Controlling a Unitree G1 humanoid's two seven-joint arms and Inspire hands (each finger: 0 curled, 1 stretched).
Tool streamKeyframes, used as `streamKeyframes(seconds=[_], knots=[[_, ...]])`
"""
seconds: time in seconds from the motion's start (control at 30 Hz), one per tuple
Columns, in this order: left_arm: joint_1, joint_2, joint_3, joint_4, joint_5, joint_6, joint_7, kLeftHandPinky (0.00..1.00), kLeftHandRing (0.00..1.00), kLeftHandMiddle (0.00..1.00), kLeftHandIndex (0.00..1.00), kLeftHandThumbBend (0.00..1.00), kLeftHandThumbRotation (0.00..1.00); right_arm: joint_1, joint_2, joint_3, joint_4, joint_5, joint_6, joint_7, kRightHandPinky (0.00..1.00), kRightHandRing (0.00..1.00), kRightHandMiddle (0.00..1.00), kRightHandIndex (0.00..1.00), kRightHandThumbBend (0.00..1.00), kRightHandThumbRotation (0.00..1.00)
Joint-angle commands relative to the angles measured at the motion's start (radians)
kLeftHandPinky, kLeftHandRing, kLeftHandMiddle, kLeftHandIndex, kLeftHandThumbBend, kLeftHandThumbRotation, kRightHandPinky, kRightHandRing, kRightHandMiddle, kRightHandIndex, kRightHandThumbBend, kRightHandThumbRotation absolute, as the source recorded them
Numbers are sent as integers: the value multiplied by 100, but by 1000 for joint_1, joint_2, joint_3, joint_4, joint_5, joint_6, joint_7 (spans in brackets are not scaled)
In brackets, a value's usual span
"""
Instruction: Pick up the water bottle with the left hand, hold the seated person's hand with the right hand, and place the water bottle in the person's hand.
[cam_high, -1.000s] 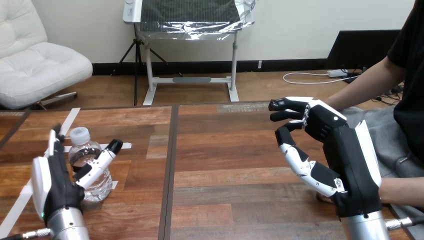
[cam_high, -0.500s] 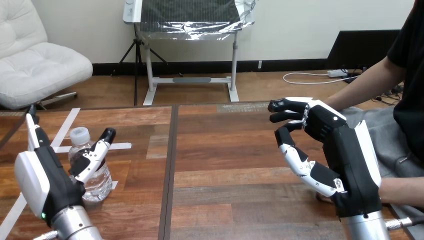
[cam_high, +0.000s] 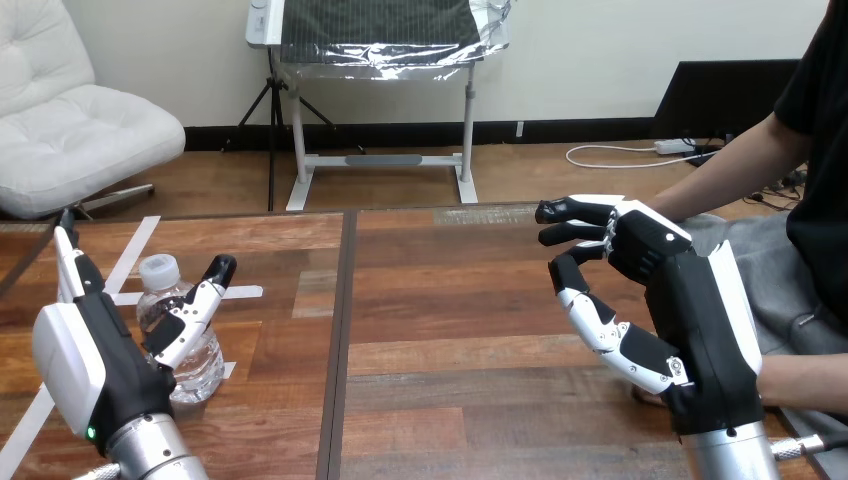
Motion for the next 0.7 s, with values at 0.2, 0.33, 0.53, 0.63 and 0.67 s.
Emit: streamKeyframes(seconds=[0.2, 0.33, 0.53, 0.63, 0.67], knots=[[-88, 33, 5, 39, -31, 27, -60, 84, 91, 94, 95, 85, 46, -67, -15, -7, -27, 4, -12, -2, 53, 64, 70, 65, 33, 11], [-112, 40, 6, 73, -40, 46, -71, 83, 90, 93, 94, 86, 43, -67, -15, -5, -27, 11, -12, 2, 53, 64, 69, 65, 33, 12], [-155, 66, -4, 155, -31, 55, -75, 80, 88, 91, 93, 86, 41, -68, -17, -4, -27, 18, -13, 7, 53, 65, 70, 65, 33, 13], [-177, 75, -5, 195, -33, 59, -76, 79, 87, 90, 92, 86, 40, -69, -19, -5, -23, 18, -17, 8, 53, 65, 70, 65, 33, 13], [-188, 79, -7, 213, -31, 60, -73, 79, 87, 90, 92, 86, 40, -70, -20, -7, -22, 15, -20, 6, 53, 65, 70, 65, 34, 13]])
